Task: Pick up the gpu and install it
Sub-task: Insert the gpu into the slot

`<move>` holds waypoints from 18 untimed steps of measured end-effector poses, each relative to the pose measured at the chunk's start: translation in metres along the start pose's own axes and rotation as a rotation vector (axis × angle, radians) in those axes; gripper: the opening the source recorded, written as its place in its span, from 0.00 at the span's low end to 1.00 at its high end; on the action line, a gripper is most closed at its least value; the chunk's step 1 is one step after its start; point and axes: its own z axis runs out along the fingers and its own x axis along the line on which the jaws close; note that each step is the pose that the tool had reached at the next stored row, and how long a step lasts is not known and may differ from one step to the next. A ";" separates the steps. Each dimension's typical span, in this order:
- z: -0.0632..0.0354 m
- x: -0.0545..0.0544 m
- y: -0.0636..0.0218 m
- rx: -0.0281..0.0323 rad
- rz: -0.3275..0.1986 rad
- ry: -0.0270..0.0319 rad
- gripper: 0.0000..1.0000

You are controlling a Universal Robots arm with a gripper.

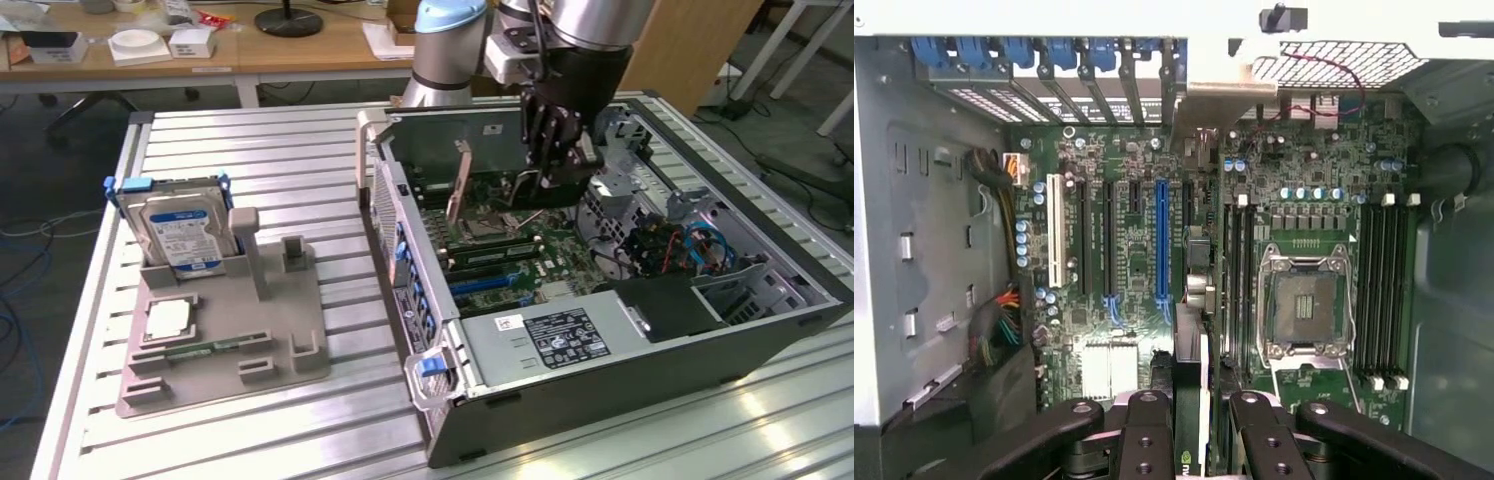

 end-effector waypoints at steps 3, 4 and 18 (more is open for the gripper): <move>0.0007 0.001 0.0001 0.0001 0.000 -0.0004 0.27; 0.0011 0.001 0.0002 0.0002 0.000 -0.0005 0.27; 0.0110 0.002 0.0109 0.0076 -0.021 -0.0042 0.27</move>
